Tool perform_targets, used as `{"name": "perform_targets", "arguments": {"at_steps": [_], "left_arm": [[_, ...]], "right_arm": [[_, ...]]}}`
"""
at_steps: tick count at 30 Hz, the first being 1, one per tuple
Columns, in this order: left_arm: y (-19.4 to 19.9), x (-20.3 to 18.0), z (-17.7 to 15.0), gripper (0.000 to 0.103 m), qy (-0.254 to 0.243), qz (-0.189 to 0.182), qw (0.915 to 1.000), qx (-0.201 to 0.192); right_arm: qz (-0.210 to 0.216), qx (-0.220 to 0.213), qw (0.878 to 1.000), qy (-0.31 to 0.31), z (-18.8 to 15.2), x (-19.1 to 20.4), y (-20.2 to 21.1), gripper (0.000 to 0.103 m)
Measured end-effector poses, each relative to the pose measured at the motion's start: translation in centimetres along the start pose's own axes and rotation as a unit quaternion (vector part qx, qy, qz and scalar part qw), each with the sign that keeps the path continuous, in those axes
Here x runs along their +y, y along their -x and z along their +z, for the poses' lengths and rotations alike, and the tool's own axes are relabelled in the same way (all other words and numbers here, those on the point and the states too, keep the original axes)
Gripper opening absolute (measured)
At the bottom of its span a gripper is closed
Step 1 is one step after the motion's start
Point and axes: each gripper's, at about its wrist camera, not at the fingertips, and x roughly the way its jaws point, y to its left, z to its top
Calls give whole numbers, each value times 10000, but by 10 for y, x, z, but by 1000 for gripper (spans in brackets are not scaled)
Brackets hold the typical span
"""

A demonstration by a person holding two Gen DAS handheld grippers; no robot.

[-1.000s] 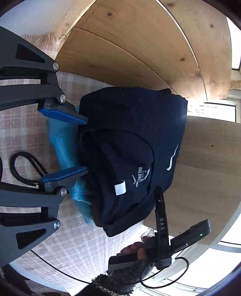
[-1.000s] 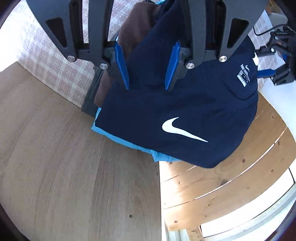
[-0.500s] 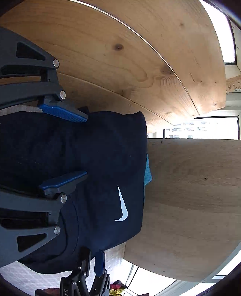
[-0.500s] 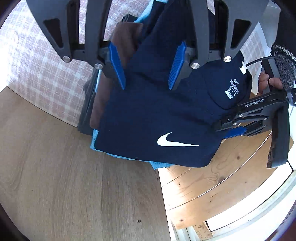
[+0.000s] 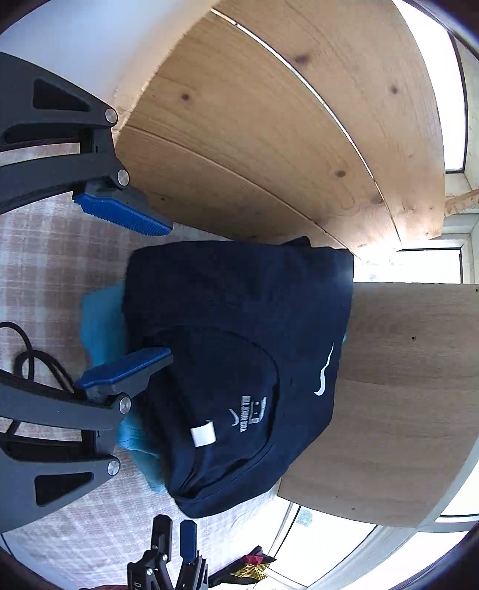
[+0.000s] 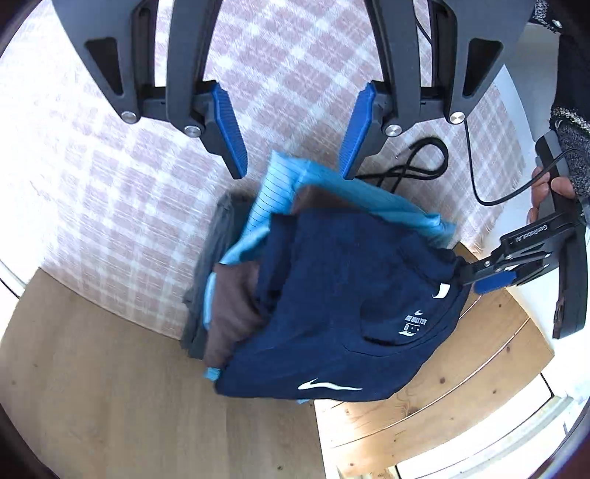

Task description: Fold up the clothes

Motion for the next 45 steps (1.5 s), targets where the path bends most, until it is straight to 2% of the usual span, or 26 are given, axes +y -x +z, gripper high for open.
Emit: {"name": "perform_targets", "arguments": {"at_steps": [2,4,6,8,12,15,21,25,39,45], "left_arm": [[32,4,-16,61,281,-26,9995,-168],[65,4,-28,62,534,-251,9977,-346],[91,-4,-34,69,570,-307,9967,-499],[112,-18,-36,72,441,-221,9968,-628],[155,-51,-40,73,72,-117,9968,-792],[180,-65,-43,75,181,-196,9955,-904],[225,-88,-55,77,247,56,9931,-1141],[247,-105,-69,77,400,2,9923,-1173],[300,-176,-131,77,641,296,9916,-1088],[314,-205,-147,78,333,365,9928,-1087]], "right_arm": [[-187,-225,9994,-162,-16,-4,28,52],[-313,-443,9979,-343,-30,-2,54,59],[-499,-617,9954,-543,-41,5,74,69],[-671,-725,9925,-714,-48,14,91,72],[-771,-838,9905,-776,-53,38,117,73],[-743,-1130,9887,-646,-59,57,144,74],[-838,-1457,9851,-356,-73,77,184,75],[-840,-1557,9838,-276,-92,77,206,75],[-1191,-1651,9789,-152,-171,63,270,75],[-1279,-1749,9761,-144,-195,55,287,75]]}}
